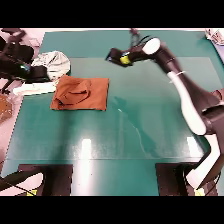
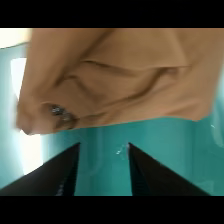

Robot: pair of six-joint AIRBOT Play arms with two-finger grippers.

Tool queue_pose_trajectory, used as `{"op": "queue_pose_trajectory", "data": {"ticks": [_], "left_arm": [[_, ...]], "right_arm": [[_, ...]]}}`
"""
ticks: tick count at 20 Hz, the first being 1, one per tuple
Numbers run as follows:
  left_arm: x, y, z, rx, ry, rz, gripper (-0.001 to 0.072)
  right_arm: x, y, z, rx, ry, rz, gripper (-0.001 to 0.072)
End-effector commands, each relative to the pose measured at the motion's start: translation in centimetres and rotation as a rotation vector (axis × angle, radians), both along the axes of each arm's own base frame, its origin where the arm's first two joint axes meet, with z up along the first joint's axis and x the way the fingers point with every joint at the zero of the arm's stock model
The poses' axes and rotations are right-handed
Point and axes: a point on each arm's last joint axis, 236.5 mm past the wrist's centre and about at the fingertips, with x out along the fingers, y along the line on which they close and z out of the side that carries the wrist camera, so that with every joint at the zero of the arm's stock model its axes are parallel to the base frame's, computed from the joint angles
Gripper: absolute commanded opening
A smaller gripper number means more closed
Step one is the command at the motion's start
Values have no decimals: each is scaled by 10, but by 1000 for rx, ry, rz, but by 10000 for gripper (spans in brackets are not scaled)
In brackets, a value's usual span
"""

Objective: Fold the shirts.

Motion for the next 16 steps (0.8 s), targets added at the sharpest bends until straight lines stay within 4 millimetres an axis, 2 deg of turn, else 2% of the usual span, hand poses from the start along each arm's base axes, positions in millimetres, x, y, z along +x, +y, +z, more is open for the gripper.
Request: {"op": "queue_pose_trajectory", "data": {"ticks": [1,2,3,4,5,7,9,11,13,14,16], "left_arm": [[13,-70,-21,-106,-59,-179,432],[18,-86,-33,-105,-54,-208,575],[24,-101,-48,-99,-43,-230,614],[29,-113,-65,-88,-29,-248,615],[33,-122,-80,-90,-12,-252,668],[38,-136,-108,-91,29,-249,668],[41,-141,-130,-88,66,-243,667],[45,-134,-144,-57,79,-223,667],[52,-125,-149,-17,65,-203,666],[57,-122,-149,-1,48,-194,596],[69,-119,-144,4,-3,-171,382]], "right_arm": [[-18,-90,1,-147,112,-7,517],[-25,-102,-4,-163,155,2,517],[-32,-109,-9,-178,188,19,517],[-38,-113,-13,-190,209,35,517],[-42,-114,-15,-195,224,46,517],[-45,-109,-15,-204,215,74,517],[-50,-98,-15,-217,197,114,517],[-54,-87,-15,-225,178,149,517],[-57,-80,-15,-230,167,172,517],[-58,-78,-15,-230,167,176,517],[-61,-74,-15,-231,167,186,517]]}}
